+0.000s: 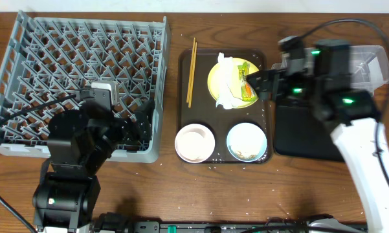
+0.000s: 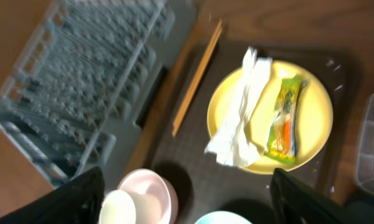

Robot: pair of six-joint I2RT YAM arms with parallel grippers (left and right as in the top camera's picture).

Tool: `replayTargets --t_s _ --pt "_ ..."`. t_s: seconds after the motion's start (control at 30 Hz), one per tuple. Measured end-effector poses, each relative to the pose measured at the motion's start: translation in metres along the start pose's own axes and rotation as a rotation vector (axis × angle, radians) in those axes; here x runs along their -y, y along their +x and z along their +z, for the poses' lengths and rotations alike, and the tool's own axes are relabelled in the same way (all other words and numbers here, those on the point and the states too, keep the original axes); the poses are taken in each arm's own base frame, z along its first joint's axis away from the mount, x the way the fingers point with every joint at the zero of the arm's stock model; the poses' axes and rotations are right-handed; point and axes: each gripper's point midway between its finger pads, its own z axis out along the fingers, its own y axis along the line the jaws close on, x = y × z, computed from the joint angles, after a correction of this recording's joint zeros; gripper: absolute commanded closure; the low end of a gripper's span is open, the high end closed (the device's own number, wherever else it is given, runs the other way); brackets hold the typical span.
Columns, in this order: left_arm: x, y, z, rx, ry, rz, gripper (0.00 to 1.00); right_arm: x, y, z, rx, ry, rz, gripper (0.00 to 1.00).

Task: Sort waste into correct bins and load items into the dishwasher
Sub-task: 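Move the right gripper over the yellow plate and grasp the snack wrapper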

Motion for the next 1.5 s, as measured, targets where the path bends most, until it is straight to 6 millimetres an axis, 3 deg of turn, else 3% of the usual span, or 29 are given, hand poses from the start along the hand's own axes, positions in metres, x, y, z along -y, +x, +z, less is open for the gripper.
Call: replayTargets --t_s 0.23,0.5,0.63,0.7,0.77,0.8,0.97,1.03,1.13,1.2,1.27,1.33,1.4,1.5 --pt "-0.002 0.009 0.000 -0.036 -0.007 -0.010 0.02 0.004 0.030 0.083 -0.103 0.217 -0.120 0.36" --pt "-0.002 0.009 0.000 -0.037 -0.007 -0.010 0.02 0.053 0.031 0.172 -0.047 0.378 -0.140 0.40" --pt "-0.002 0.009 0.000 -0.037 -0.007 -0.010 0.02 0.075 0.050 0.211 -0.066 0.402 -0.116 0.46" --pt "-0.002 0.009 0.000 -0.037 -0.007 -0.010 0.02 0.086 0.066 0.227 -0.096 0.409 -0.096 0.57" --pt "-0.002 0.009 0.000 -0.037 -0.007 -0.010 0.02 0.092 0.076 0.235 -0.115 0.417 -0.075 0.87" --pt "-0.002 0.009 0.000 -0.037 -0.007 -0.011 0.02 0.093 0.076 0.236 -0.109 0.421 -0.067 0.95" --pt "-0.002 0.009 0.000 -0.036 -0.007 -0.010 0.02 0.088 0.073 0.224 -0.114 0.424 0.001 0.99" --pt "-0.002 0.009 0.000 -0.037 -0.007 -0.010 0.02 0.079 0.059 0.208 -0.086 0.407 0.019 0.99" --pt "-0.002 0.009 0.000 -0.037 -0.007 -0.010 0.02 0.060 0.014 0.157 0.028 0.375 0.072 0.99" --pt "-0.002 0.009 0.000 -0.038 -0.008 -0.010 0.02 0.057 -0.021 0.109 0.132 0.369 0.148 0.99" --pt "-0.002 0.009 0.000 -0.038 -0.008 -0.010 0.02 0.073 -0.051 0.057 0.248 0.399 0.276 0.99" --pt "-0.002 0.009 0.000 -0.038 -0.008 -0.010 0.02 0.100 -0.061 0.026 0.311 0.445 0.402 0.99" --pt "-0.002 0.009 0.000 -0.038 -0.008 -0.010 0.02 0.134 -0.061 0.009 0.355 0.511 0.527 0.99" --pt "-0.002 0.009 0.000 -0.038 -0.008 -0.010 0.02 0.183 -0.054 0.000 0.396 0.611 0.671 0.99"
